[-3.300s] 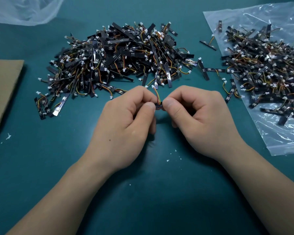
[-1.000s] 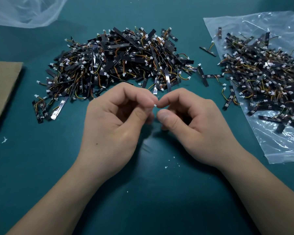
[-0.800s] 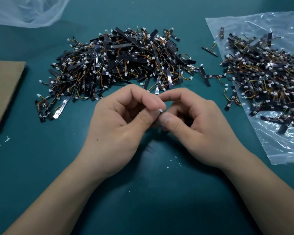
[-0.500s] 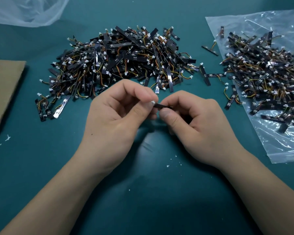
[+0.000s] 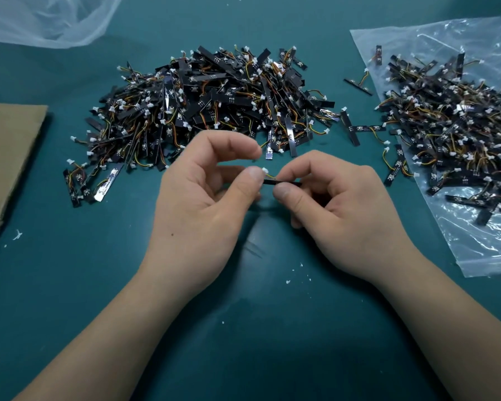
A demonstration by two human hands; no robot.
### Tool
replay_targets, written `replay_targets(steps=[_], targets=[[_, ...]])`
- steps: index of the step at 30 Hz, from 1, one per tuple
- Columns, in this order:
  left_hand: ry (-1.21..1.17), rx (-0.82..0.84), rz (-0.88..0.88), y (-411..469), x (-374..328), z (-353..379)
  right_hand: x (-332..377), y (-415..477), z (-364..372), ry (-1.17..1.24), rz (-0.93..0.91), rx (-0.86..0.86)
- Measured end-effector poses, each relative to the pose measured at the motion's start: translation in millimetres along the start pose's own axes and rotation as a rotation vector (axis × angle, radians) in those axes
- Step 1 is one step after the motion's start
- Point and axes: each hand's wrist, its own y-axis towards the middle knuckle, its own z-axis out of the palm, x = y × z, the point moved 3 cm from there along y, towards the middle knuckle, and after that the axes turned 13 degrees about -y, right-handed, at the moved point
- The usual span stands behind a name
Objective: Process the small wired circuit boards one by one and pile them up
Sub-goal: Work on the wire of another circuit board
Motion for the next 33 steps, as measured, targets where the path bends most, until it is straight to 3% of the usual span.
replay_targets(steps=[3, 9, 17, 33], targets=[[0.046, -0.049, -0.009, 0.1, 1.6, -1.5, -1.0, 0.2, 1.1, -0.019, -0.001, 0.022], [0.243, 0.038, 0.056, -5.7, 1.5, 4.1, -0.9, -1.1, 0.9, -0.042, -0.005, 0.026], [0.089, -0.042, 0.042, -3.7, -1.0, -0.7, 2.2, -1.6, -2.1, 0.062, -0.024, 0.014], [0.279, -0.077, 0.029, -6.5, -1.1, -0.9, 1.2, -1.2, -2.6, 0.086, -0.021, 0.040]])
